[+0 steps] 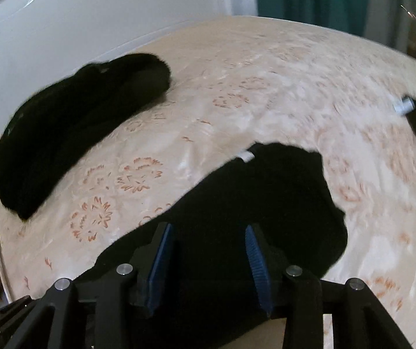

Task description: Fold clothes

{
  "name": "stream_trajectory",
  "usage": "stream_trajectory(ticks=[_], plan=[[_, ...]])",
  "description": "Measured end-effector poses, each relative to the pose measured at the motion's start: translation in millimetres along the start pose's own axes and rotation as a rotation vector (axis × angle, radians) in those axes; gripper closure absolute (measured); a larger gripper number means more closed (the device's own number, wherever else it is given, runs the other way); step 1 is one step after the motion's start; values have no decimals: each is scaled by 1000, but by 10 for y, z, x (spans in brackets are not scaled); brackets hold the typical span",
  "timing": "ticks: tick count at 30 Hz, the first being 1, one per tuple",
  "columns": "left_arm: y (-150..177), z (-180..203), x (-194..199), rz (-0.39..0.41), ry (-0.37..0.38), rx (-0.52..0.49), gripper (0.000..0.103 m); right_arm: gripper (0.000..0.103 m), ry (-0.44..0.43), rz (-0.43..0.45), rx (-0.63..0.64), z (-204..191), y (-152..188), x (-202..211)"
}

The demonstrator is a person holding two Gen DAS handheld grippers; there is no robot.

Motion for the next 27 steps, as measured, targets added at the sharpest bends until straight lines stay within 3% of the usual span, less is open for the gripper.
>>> stream_trajectory(ticks=[4,7,13,21,27], plan=[[16,-13,-24,-26,-5,-12,49,60,32,-110,136,-147,104,-195],[31,-10,-52,-46,-20,-28,49,60,67,-128,185,-171,190,-263],[44,-38,-115,-98,-18,-28,49,59,46,-212,156,-124,276,-379],[22,10,-50,-37,-21,-46,48,60,118,-187,158,-158,270,-380],[4,110,27,8,19,-73,35,48,154,-103,73,-50,261,-190]])
Point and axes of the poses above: each gripper's, at about its wrist camera, not at the fingertips, and x roughly against the way its jaws point, z to its right, y to its underside, the point moved 9 cm from there along -x, roughly the way its jaws point, and after that the axes turned 10 degrees about y, right-handed, at the moved point
